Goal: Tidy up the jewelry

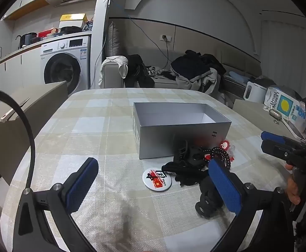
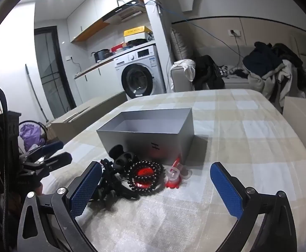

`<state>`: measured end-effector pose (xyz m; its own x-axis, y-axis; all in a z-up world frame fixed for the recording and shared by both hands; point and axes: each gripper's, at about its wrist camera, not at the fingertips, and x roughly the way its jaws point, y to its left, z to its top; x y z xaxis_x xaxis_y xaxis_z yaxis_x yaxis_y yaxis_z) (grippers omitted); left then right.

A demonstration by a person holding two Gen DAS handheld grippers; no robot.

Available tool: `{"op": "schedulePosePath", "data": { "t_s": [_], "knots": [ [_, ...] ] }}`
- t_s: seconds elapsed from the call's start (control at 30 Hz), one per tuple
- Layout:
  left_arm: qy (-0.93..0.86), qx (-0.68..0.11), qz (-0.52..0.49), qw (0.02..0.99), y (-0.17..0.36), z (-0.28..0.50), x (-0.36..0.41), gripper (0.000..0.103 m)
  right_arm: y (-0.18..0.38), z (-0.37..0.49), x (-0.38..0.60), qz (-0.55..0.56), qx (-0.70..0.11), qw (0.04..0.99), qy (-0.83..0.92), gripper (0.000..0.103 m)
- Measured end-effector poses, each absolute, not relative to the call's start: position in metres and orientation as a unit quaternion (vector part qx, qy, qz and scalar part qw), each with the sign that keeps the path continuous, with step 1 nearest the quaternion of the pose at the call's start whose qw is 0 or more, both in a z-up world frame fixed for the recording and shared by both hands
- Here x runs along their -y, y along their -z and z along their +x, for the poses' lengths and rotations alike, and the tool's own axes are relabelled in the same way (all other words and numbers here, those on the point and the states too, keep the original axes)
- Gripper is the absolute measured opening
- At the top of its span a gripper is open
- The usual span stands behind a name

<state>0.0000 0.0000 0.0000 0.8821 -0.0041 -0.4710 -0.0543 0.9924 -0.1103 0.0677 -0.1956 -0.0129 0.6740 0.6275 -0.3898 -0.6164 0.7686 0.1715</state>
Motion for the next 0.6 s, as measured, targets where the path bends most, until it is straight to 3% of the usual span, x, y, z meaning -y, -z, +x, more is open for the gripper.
{"op": "schedulePosePath", "data": {
  "t_s": [0.6],
  "knots": [
    [-0.013,-0.251,-0.075,0.965,0.003,0.002,-0.006,0.102,0.010,0.060,0.201,0.020,-0.198,0.916,-0.348,0.103]
  ]
}}
